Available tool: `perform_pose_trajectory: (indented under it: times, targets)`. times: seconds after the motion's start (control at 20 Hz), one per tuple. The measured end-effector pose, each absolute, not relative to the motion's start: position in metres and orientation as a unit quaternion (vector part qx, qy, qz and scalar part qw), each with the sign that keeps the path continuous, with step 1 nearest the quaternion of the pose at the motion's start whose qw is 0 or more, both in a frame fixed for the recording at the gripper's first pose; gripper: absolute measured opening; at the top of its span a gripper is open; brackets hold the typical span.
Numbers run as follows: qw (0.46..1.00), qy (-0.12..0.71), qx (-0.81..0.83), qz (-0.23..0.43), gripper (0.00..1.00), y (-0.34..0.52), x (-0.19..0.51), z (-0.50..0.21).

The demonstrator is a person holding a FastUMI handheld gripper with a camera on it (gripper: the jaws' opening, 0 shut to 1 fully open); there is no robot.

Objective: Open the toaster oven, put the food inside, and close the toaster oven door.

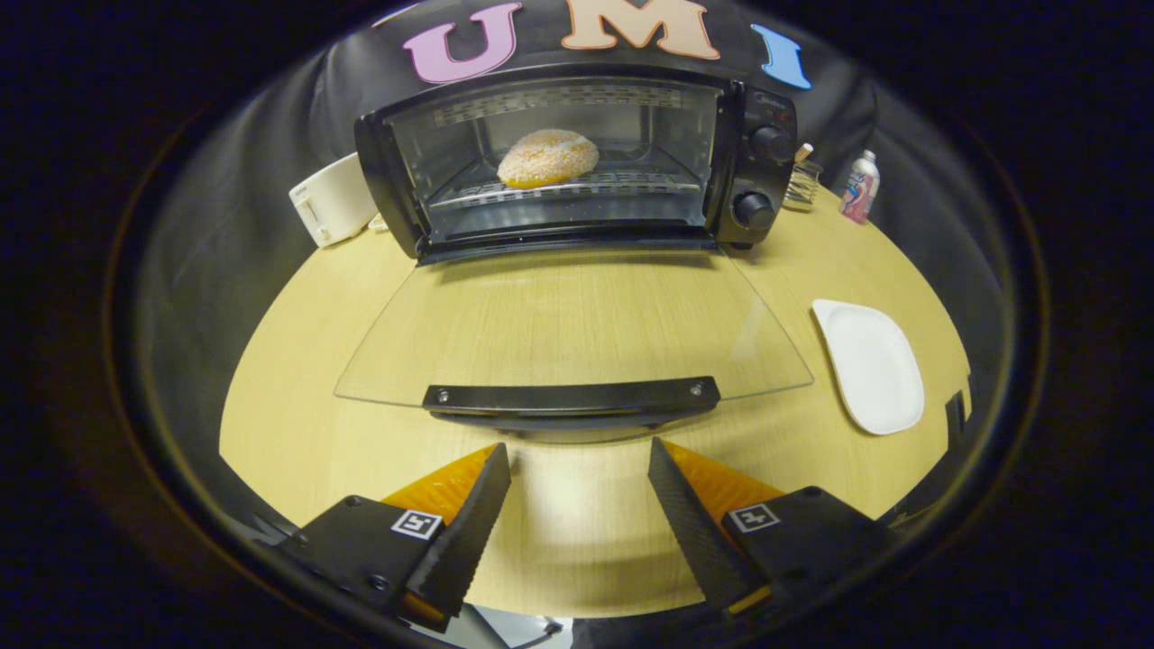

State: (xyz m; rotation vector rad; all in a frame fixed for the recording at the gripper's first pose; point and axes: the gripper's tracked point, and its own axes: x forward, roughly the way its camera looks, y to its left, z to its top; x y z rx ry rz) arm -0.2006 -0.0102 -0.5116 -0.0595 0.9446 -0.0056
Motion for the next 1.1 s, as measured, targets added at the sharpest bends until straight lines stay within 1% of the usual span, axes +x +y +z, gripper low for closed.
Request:
perform_pose_trajectory:
  times: [0.25, 0.55, 1.1]
  targets:
    - [0.891, 0.45, -0.053, 0.005, 0.99, -0.008, -0.196, -0.507]
    - [0.911, 0.409, -0.048, 0.005, 0.99, -0.003, -0.186, -0.466]
    - [0.944, 0.33, -0.013, 0.002, 0.99, 0.008, -0.111, -0.399]
